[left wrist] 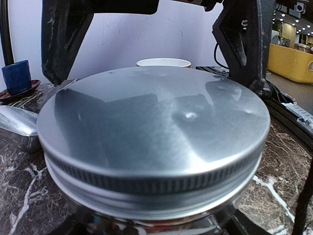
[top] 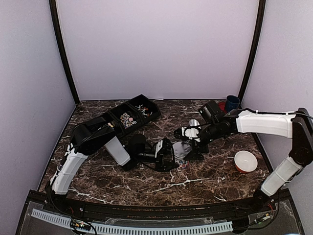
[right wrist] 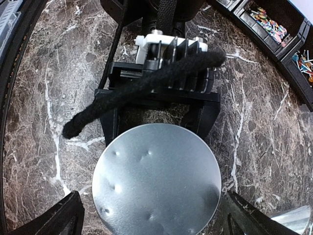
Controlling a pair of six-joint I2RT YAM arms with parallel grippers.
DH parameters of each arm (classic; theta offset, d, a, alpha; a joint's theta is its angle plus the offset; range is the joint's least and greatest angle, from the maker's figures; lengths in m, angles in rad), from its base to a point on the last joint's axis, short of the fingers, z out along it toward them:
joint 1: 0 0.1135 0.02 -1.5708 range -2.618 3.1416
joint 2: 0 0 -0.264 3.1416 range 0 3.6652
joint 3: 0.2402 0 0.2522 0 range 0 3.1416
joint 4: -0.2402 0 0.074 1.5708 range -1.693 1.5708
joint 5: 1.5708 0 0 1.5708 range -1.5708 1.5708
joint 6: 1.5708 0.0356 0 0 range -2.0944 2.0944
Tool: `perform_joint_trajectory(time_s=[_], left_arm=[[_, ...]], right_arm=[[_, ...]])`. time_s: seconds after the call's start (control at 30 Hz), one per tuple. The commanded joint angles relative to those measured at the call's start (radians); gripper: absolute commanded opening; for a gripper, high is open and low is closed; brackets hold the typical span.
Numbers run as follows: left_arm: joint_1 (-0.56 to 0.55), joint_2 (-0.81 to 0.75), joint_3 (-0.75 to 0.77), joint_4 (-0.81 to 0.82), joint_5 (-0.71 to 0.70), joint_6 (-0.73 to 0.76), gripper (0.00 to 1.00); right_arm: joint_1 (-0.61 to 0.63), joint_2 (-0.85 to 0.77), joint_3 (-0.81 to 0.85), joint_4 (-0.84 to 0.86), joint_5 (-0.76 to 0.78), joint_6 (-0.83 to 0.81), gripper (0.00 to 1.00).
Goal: Pack the candies
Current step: Screw the bottle lid onto the packing bottle.
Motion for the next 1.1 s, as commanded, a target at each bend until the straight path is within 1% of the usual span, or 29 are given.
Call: perform_joint_trajectory(time_s=[0.0, 0.2, 0.47, 0.6, 0.73, 0.93, 1.07], left_arm=[[-0.015, 0.07, -0.048, -0.217, 0.047, -0.023, 0.7], [-0.015, 0.072, -0.044, -0.22, 0.049, -0.023, 0.7], [-0.015, 0.072, -0.043, -0.224, 0.048, -0.022, 0.7], [-0.016, 0.076, -0.034, -0.233, 0.046, -0.021, 0.7], [-0.015, 0.079, -0.029, -0.24, 0.039, -0.023, 0.7], [-0.015, 0.081, -0.023, -0.25, 0.0, -0.028, 0.7], [-0.015, 0.083, -0.019, -0.258, -0.027, -0.032, 0.7]], right_arm=[[-0.024, 0.011, 0.036, 0.002, -0.062, -0.012, 0.98], [-0.033, 0.072, 0.087, -0.046, -0.097, -0.014, 0.98], [-0.033, 0.126, 0.114, -0.053, -0.109, 0.003, 0.98], [-0.033, 0.13, 0.112, -0.041, -0.111, 0.022, 0.99], [-0.034, 0.144, 0.116, -0.051, -0.125, 0.042, 0.92], [-0.033, 0.13, 0.085, 0.025, -0.109, 0.132, 0.9], [-0.032, 0.098, 0.051, 0.101, -0.087, 0.229, 0.91]])
